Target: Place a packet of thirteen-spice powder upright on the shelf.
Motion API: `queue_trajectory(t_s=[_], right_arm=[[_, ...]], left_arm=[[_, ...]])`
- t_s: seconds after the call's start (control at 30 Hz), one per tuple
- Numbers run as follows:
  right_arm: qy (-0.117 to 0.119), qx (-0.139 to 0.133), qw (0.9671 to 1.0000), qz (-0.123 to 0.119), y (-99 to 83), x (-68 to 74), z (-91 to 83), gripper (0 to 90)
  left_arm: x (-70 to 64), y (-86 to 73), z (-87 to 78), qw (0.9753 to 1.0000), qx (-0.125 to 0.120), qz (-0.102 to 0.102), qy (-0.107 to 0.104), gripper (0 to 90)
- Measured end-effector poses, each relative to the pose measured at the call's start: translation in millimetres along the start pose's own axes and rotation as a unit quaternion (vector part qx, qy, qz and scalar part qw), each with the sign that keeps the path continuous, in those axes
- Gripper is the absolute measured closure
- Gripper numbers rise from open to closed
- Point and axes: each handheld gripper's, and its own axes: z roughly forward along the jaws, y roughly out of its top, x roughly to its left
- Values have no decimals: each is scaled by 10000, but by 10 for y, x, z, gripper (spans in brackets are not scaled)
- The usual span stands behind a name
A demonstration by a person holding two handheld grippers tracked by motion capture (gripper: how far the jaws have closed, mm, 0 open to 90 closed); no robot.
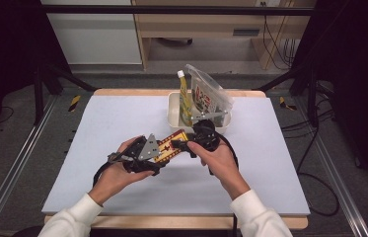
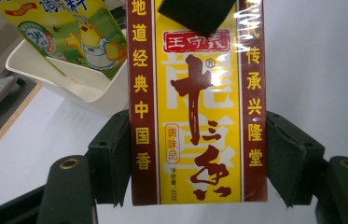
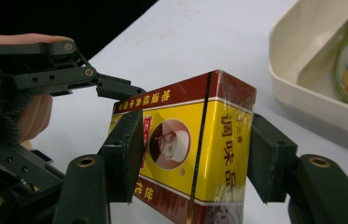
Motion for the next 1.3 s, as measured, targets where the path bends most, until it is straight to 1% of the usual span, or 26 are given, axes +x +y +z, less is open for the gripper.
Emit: queue_trajectory(t_s=[0.07,0.2,0.27,0.37,0.43,0.53,0.6,0.63,0.67,0.7,0.77,0.87,0.97,1.07,1.17,1.23,1.3], right_arm=[[-61,-22,10000,32,9,8,-17,490],[17,-89,9996,261,38,-1,-75,582],[27,-83,9994,334,52,5,-92,610],[122,-108,9982,584,74,6,-113,661],[126,-168,9978,634,92,23,-115,681],[-100,-160,9981,588,132,96,-116,687],[-233,-177,9981,540,155,132,-116,688],[-329,-193,9980,496,167,152,-117,687],[-480,-215,9978,411,182,166,-119,688],[-654,-240,9970,327,198,174,-125,688],[-897,-283,9953,219,235,175,-139,688],[-1104,-323,9933,76,290,166,-145,687],[-1339,-333,9904,-66,346,176,-132,687],[-1495,-354,9880,-178,406,185,-108,686],[-1596,-370,9861,-281,461,212,-80,686],[-1699,-377,9840,-374,499,223,-65,686],[-1802,-412,9819,-417,541,231,-49,686]], left_arm=[[-1,2,22,10000,8,-21,11,319],[0,-4,69,10000,9,-52,19,320],[1,-1,89,10000,59,-18,45,319],[4,-2,132,9999,21,-115,76,319],[6,2,157,9998,28,-152,111,318],[19,12,178,9996,29,-220,147,316],[32,11,180,9993,-53,-340,159,304],[40,9,174,9991,-58,-386,160,284],[47,4,163,9991,-41,-401,160,266],[49,-3,151,9989,-70,-431,160,252],[53,-28,118,9987,-71,-489,145,235],[62,-74,70,9984,4,-556,118,208],[68,-122,26,9980,85,-624,87,187],[73,-166,-29,9974,130,-708,49,169],[77,-216,-88,9966,179,-797,80,160],[90,-255,-127,9960,183,-871,93,154],[111,-302,-172,9954,174,-939,111,148]])
